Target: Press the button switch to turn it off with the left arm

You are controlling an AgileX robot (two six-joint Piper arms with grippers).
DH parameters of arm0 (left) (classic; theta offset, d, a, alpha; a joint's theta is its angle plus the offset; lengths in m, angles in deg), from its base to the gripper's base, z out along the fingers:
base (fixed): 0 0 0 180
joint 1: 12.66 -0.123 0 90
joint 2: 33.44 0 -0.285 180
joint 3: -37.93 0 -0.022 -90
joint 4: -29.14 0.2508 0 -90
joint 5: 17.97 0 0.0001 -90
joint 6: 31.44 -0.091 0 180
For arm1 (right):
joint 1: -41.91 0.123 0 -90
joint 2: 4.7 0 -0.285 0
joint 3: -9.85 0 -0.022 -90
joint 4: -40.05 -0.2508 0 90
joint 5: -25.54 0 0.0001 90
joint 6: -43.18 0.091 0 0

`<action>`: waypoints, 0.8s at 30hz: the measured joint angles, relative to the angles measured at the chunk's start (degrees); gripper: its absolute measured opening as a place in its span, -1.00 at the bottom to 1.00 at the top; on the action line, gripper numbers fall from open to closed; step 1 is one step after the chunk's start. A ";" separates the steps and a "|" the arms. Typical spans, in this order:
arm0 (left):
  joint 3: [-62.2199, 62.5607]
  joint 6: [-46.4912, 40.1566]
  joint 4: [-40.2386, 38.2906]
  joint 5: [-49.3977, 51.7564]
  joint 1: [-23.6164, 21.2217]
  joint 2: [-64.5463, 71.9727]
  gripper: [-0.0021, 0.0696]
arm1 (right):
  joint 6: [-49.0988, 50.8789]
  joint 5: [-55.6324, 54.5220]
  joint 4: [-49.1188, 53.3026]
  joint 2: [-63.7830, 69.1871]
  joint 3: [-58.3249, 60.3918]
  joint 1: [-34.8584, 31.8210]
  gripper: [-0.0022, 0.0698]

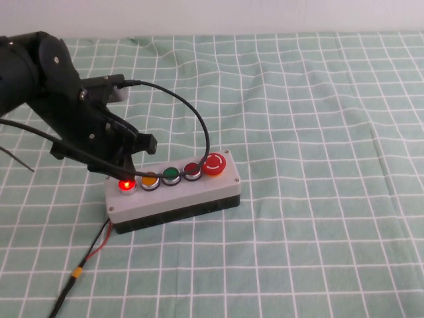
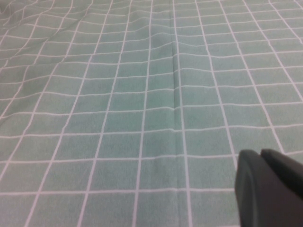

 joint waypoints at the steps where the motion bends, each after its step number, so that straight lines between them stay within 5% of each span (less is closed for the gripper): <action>1: 0.09 -0.56 -0.49 -0.16 0.00 -0.01 -0.95 | 0.00 0.00 0.00 0.00 0.00 0.00 -0.98; 9: 4.13 -2.87 -0.71 0.97 0.00 -6.81 -0.95 | 0.00 0.00 0.00 0.00 0.00 0.00 -0.98; 24: 7.32 -3.84 5.25 2.88 0.00 -39.65 -0.95 | 0.00 0.00 0.00 0.00 0.00 0.00 -0.98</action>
